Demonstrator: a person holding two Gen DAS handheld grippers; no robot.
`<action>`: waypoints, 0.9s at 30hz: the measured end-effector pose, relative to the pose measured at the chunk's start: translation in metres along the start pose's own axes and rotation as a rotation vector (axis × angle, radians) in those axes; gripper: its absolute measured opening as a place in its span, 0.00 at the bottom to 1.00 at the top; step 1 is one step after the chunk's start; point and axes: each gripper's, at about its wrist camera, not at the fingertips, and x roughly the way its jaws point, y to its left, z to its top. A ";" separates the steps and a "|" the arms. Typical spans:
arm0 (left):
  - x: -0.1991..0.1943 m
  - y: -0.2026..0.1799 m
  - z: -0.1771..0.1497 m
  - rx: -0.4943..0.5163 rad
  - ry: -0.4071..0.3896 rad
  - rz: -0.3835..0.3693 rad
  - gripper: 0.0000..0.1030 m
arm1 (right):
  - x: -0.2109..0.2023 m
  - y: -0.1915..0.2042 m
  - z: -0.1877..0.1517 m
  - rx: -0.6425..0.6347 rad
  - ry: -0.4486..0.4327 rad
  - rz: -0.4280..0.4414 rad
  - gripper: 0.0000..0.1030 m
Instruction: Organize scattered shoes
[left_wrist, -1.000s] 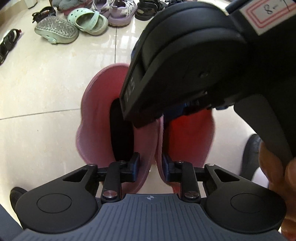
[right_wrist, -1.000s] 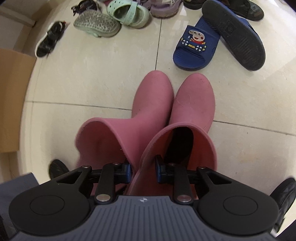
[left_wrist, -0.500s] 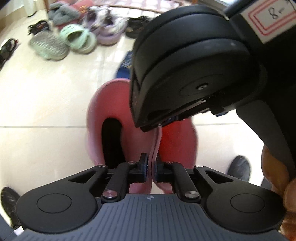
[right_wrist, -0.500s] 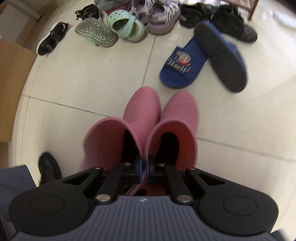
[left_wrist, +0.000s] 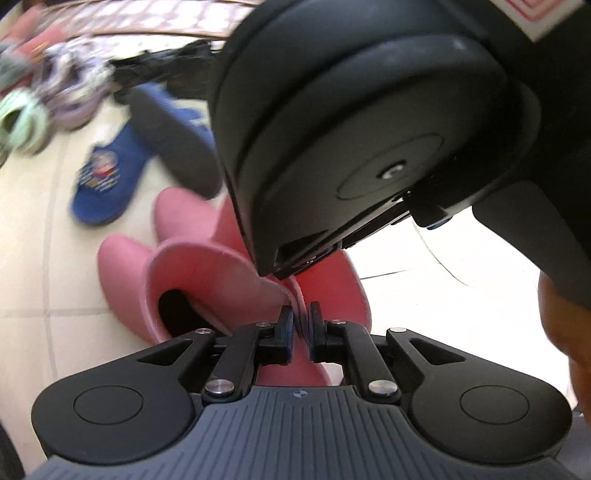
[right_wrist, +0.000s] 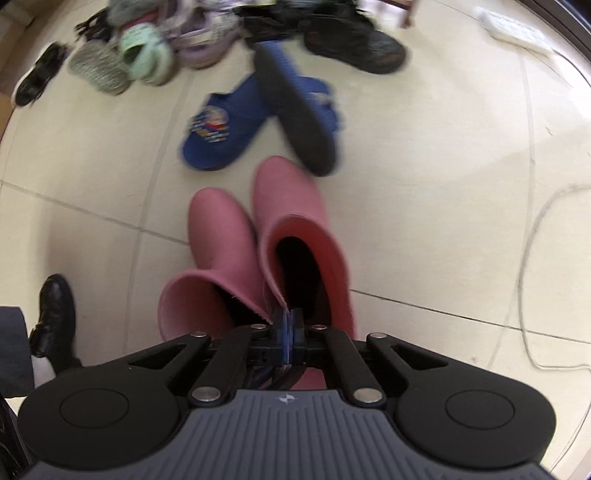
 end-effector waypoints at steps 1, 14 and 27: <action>0.004 -0.008 0.004 0.011 -0.005 -0.006 0.09 | -0.002 -0.012 -0.001 0.015 -0.008 0.007 0.01; 0.009 -0.026 0.006 -0.061 0.000 -0.071 0.19 | -0.002 -0.044 -0.013 -0.079 -0.054 0.052 0.02; -0.052 0.010 0.022 -0.103 -0.009 -0.103 0.24 | -0.047 -0.027 -0.031 -0.231 -0.158 0.074 0.45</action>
